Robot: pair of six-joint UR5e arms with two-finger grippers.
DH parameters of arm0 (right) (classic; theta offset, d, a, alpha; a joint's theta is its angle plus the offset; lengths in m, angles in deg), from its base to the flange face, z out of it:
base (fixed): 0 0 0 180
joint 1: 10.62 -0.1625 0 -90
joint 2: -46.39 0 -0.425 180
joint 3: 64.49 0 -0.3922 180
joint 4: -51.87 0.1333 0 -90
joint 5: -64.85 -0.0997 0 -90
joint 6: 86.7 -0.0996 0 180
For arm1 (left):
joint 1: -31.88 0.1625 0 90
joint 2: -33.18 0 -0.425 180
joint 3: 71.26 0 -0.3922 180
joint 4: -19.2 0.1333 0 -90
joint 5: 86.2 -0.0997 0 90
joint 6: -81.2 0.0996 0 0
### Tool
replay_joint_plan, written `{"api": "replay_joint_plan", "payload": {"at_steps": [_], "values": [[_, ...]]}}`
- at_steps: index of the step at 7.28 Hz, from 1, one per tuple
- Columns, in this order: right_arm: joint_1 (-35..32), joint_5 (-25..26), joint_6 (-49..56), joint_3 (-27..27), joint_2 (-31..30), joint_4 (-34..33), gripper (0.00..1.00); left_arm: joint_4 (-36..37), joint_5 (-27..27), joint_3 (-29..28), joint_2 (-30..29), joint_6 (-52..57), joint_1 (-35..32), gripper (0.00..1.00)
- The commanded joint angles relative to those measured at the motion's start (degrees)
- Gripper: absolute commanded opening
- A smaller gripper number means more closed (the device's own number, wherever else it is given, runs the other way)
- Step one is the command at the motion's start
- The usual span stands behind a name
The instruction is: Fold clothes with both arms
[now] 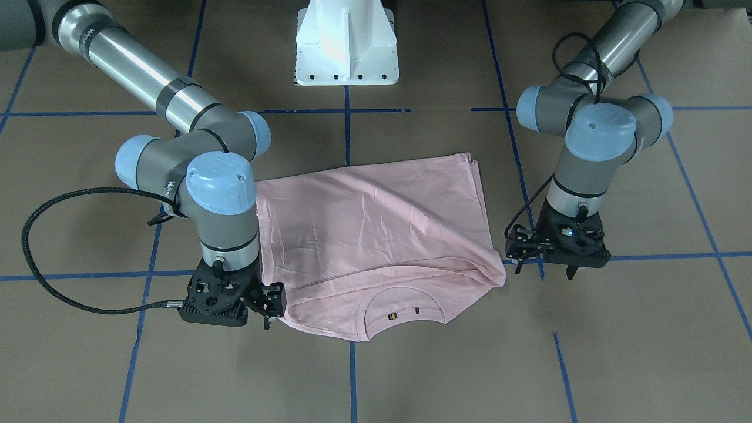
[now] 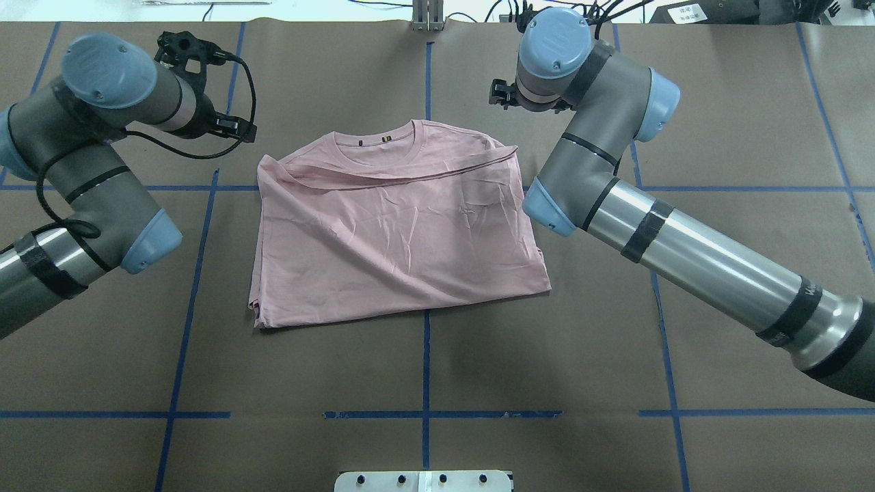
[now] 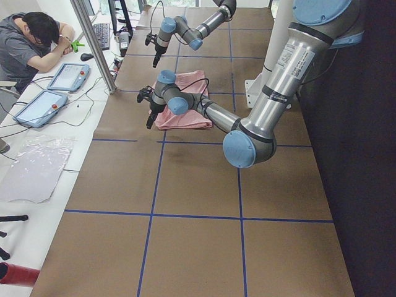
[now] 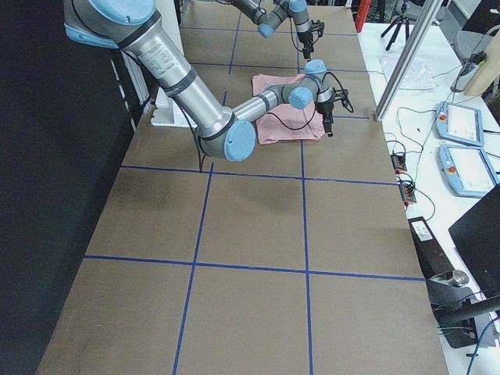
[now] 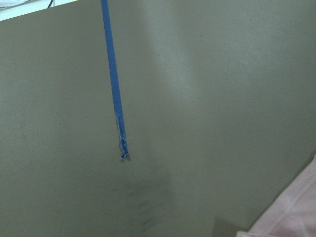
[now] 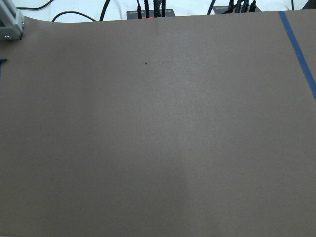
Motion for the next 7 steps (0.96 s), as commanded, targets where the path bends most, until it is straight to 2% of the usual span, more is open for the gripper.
{"api": "replay_joint_plan", "payload": {"at_steps": [1, 2, 3, 4, 5, 7], "values": [[-0.4, -1.8, 0.6, -9.1, -6.4, -0.1, 1.0, -0.3, 0.7, 9.4, 6.3, -5.8, 4.2, 1.0], [-0.4, -1.7, 0.5, -10.7, -7.2, -0.1, 1.0, -0.4, 0.4, 14.1, 9.4, -13.4, 9.1, 1.0], [-0.4, -1.7, 0.5, -11.2, -7.2, -0.3, 1.0, -0.4, 0.0, 17.7, 12.0, -21.8, 13.3, 0.78], [-0.4, -1.6, 0.5, -11.2, -7.2, -0.3, 1.0, -0.3, -2.7, 19.1, 13.7, -27.7, 17.9, 0.63], [-0.4, -1.6, 0.4, -11.3, -7.3, -0.3, 1.0, -0.3, -4.5, 19.0, 13.8, -31.0, 21.4, 0.63], [-0.4, -1.5, 0.4, -11.4, -7.3, -0.3, 1.0, -0.2, -5.0, 19.0, 14.2, -31.5, 23.0, 0.63]]}}
